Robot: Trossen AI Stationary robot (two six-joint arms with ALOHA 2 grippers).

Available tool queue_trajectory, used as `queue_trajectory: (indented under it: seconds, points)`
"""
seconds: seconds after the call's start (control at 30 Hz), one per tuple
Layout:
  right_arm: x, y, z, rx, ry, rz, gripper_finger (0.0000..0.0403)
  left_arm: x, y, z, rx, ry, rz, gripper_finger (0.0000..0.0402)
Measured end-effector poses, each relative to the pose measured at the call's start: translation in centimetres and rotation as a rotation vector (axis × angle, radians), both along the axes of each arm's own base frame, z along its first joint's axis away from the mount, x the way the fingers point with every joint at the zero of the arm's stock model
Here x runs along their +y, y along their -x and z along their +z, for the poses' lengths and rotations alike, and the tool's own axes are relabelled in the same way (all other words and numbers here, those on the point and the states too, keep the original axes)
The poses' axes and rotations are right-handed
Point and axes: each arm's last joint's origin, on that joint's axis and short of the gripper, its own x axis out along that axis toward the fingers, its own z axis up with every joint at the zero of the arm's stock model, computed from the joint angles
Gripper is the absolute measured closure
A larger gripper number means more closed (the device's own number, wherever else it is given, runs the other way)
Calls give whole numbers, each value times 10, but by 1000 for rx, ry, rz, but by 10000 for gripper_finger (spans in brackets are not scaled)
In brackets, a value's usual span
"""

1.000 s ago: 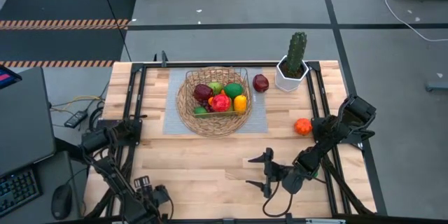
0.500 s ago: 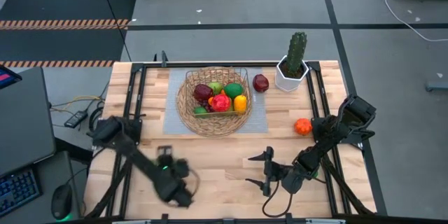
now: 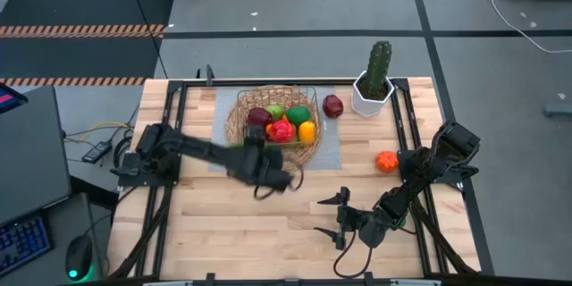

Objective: Build produce basket
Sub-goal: Put the green cucumber into the gold wire basket

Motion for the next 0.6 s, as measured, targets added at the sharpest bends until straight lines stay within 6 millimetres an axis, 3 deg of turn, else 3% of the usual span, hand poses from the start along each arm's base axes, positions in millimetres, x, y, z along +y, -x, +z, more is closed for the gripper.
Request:
queue_trajectory:
  seconds: [0.23,0.43,0.6]
  points:
    - [0,1,-1,9,5,2,25,59,-18,33,-89,-43,41,262]
    - [0,1,-1,9,5,3,25,90,-38,38,-185,-66,-22,260]
    - [0,1,-1,9,-9,-1,25,110,-42,39,-202,-83,-15,260]
